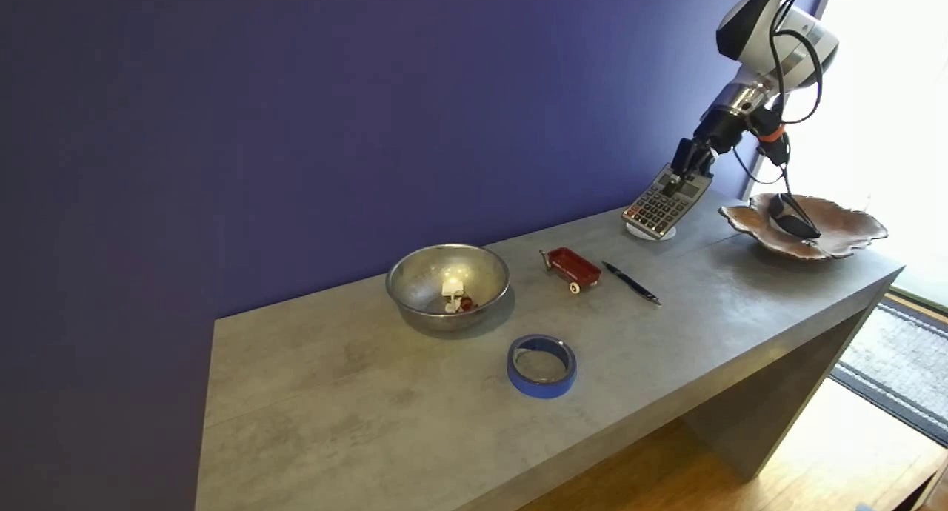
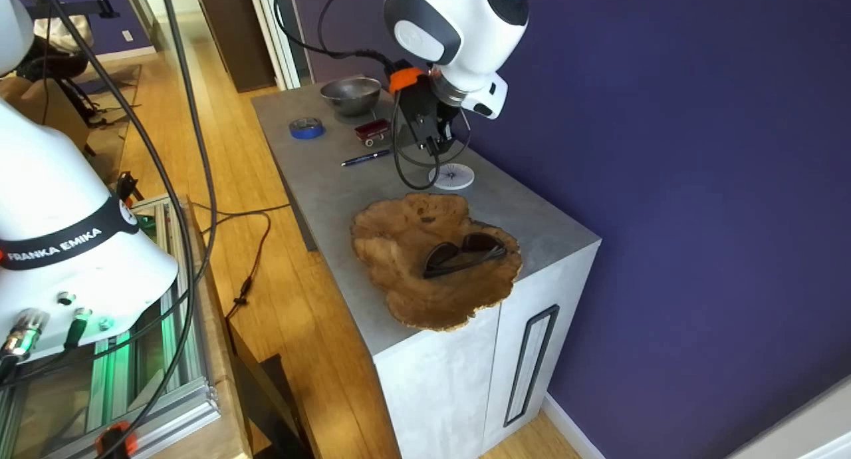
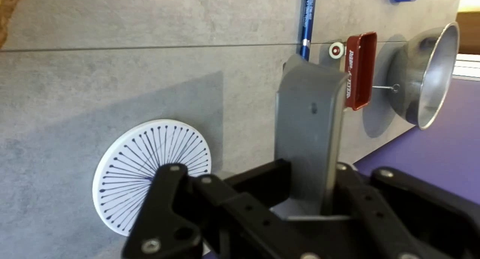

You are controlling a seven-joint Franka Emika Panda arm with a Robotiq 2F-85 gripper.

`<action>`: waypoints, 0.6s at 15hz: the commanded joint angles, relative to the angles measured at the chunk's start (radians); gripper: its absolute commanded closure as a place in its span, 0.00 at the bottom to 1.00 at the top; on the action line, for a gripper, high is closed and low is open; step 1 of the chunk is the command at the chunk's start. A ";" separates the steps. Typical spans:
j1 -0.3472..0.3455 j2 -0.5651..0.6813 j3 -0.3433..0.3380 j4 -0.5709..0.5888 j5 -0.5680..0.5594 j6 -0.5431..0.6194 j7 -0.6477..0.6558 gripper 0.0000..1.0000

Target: Pick up the calculator and put it on the right side of the table

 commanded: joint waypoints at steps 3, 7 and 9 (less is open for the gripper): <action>0.041 0.020 -0.035 0.015 0.071 0.078 -0.001 0.96; 0.047 0.056 -0.050 0.049 0.149 0.145 0.042 0.96; 0.056 0.067 -0.071 0.058 0.117 0.134 0.096 0.96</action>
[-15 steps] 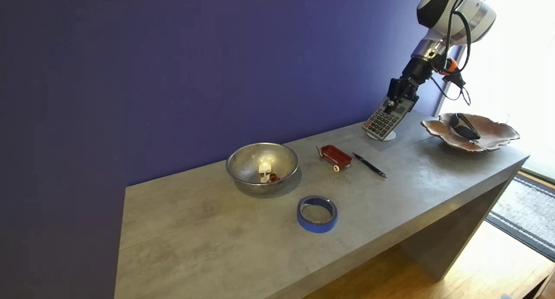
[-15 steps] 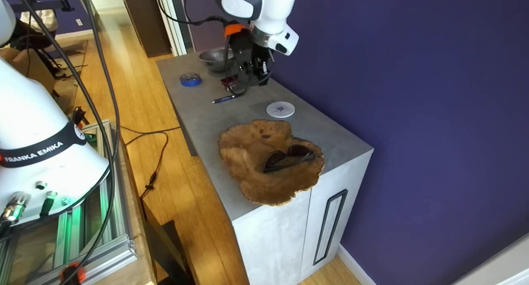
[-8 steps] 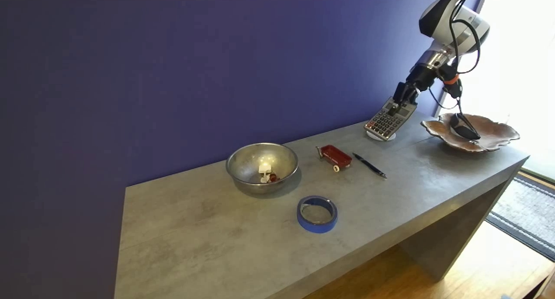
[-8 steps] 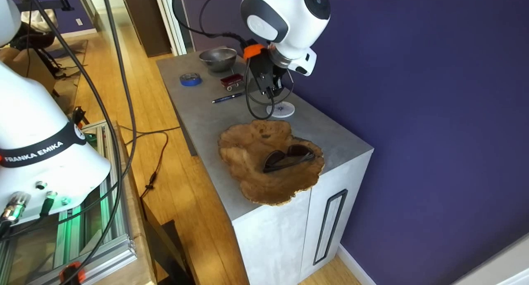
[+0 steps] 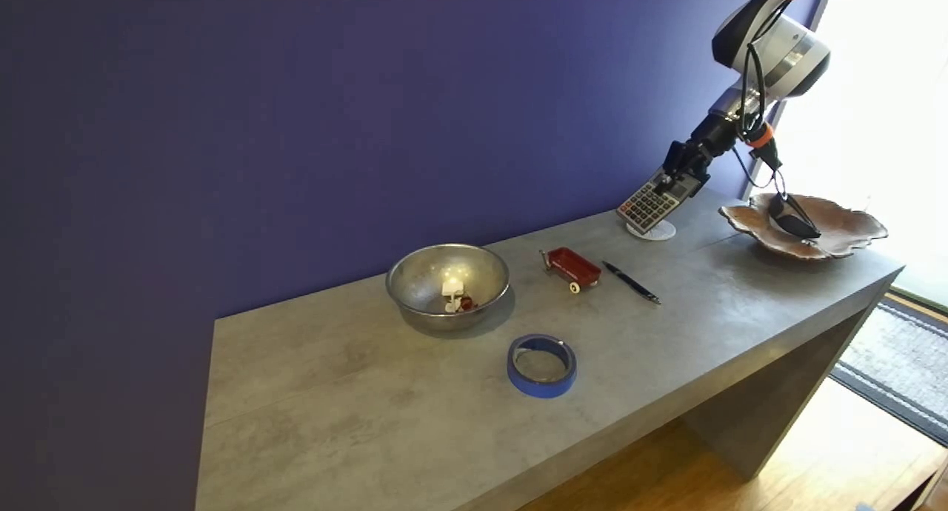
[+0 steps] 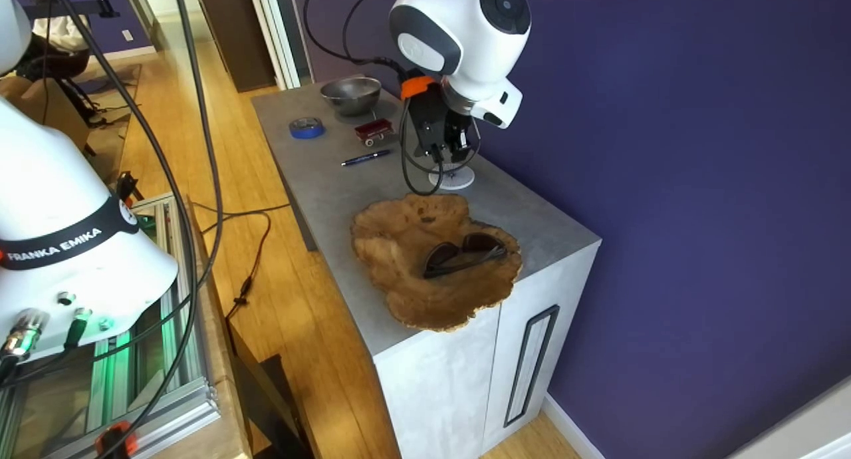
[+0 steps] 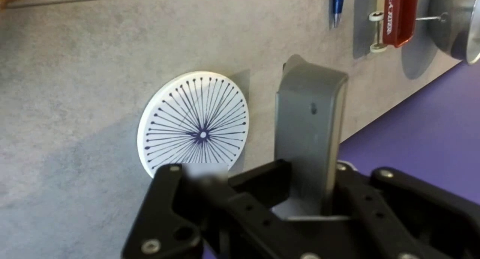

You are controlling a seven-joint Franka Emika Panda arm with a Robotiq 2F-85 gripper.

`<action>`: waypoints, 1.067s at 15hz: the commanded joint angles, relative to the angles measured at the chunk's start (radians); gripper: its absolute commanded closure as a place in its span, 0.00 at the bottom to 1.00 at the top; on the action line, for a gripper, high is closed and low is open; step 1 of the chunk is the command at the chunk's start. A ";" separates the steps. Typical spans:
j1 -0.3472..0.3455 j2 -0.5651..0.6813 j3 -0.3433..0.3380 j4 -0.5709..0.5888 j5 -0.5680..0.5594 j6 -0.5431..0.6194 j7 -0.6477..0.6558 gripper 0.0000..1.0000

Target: Pick up the calculator and put it on the right side of the table

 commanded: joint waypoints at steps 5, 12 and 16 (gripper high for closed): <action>0.041 0.068 -0.053 0.066 -0.016 -0.001 0.179 0.55; 0.108 0.021 -0.082 0.008 -0.045 0.279 0.299 0.09; 0.123 -0.139 -0.111 -0.181 -0.328 0.160 0.362 0.00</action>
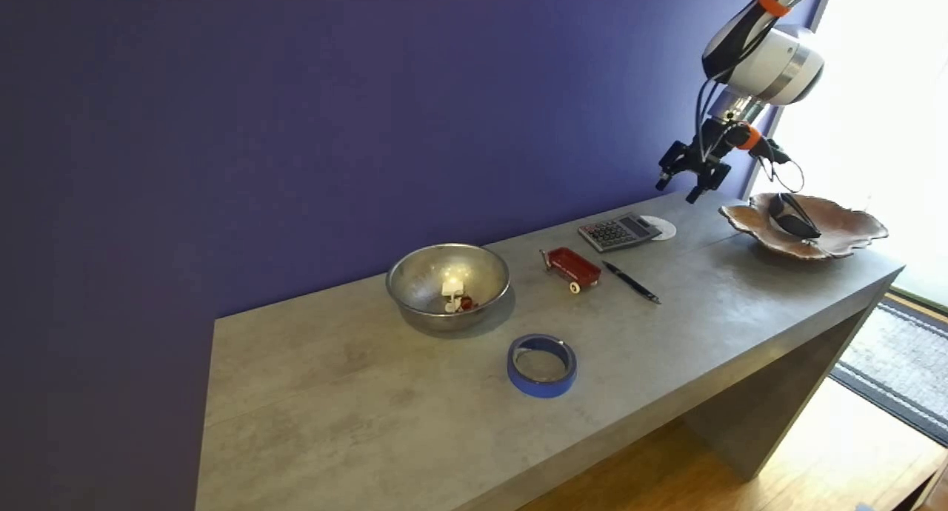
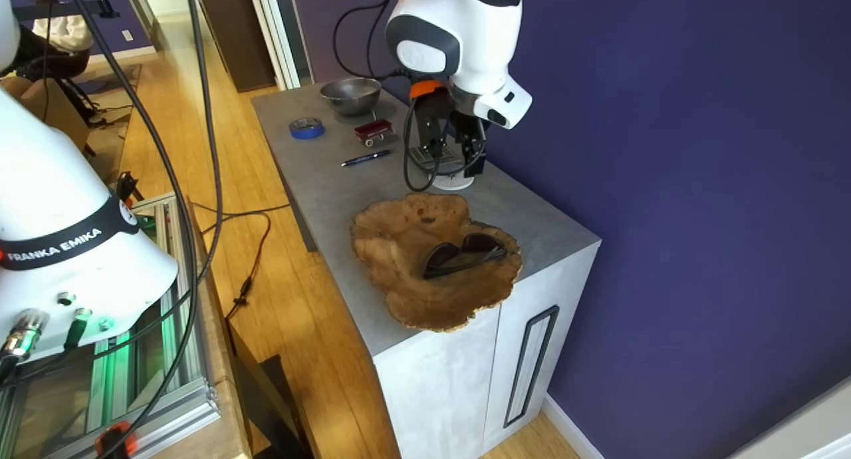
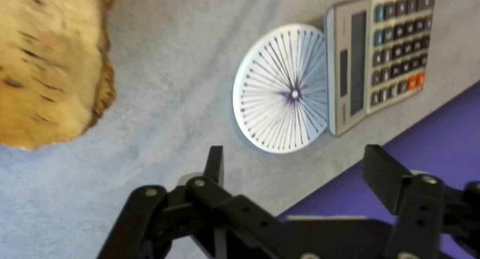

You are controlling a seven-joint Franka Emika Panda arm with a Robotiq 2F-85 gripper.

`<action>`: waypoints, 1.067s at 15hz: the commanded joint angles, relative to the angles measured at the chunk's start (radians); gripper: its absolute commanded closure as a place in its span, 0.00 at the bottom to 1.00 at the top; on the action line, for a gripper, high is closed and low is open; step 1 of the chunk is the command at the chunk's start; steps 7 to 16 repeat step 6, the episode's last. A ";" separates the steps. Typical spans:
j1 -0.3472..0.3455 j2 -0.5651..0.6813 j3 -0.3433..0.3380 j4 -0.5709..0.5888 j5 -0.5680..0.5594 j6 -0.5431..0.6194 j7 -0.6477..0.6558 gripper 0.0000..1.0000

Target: Pick up the calculator and put it on the right side of the table

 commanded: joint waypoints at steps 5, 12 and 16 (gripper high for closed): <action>-0.042 -0.212 0.040 -0.245 -0.203 -0.064 -0.083 0.00; -0.041 -0.245 0.040 -0.279 -0.202 -0.065 -0.093 0.00; -0.041 -0.245 0.040 -0.279 -0.202 -0.065 -0.093 0.00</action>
